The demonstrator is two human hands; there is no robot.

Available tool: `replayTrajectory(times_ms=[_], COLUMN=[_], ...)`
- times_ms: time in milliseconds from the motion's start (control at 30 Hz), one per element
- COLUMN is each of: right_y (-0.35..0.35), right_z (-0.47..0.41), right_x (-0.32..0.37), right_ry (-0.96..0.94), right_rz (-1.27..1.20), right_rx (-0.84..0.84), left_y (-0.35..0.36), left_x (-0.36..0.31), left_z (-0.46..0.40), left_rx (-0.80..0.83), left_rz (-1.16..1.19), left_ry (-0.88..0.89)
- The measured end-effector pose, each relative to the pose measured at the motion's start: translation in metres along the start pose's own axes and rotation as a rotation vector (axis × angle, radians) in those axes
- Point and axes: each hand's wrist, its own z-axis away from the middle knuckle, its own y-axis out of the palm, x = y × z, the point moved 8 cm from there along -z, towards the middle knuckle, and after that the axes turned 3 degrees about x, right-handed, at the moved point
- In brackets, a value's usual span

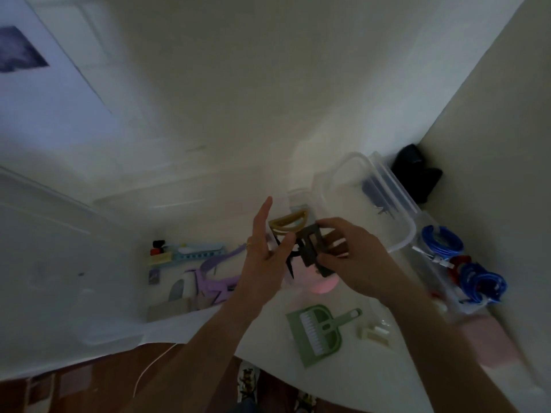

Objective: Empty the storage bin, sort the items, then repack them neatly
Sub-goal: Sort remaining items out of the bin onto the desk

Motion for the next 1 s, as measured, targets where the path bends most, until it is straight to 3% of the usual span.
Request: replayTrajectory(times_ms=[133, 233, 367, 567, 700, 800, 1000], right_y=[0.010, 0.018, 0.036, 0.036, 0.028, 0.037, 0.070], right_z=[-0.003, 0.001, 0.008, 0.013, 0.005, -0.004, -0.037], right_x=[0.014, 0.023, 0.039, 0.067, 0.072, 0.082, 0.114], right_ry=[-0.044, -0.046, -0.075, -0.229, -0.157, -0.158, -0.344], right_rz=[0.108, 0.106, 0.301, 0.215, 0.106, 0.157, 0.517], right_rx=[-0.032, -0.163, -0.301, -0.282, -0.350, -0.406, -0.217], left_y=[-0.019, -0.035, -0.054, -0.083, -0.099, -0.100, -0.102], left_x=[-0.001, 0.001, 0.005, 0.009, 0.009, 0.004, -0.007], left_z=[0.006, 0.012, 0.019, 0.026, 0.030, 0.035, 0.045], left_rx=[0.004, -0.028, -0.055, -0.075, -0.059, -0.026, 0.013], left_rz=[-0.066, -0.101, -0.114, -0.010, -0.025, -0.029, 0.061], left_ry=[-0.008, -0.035, -0.090, -0.116, -0.038, -0.077, -0.080])
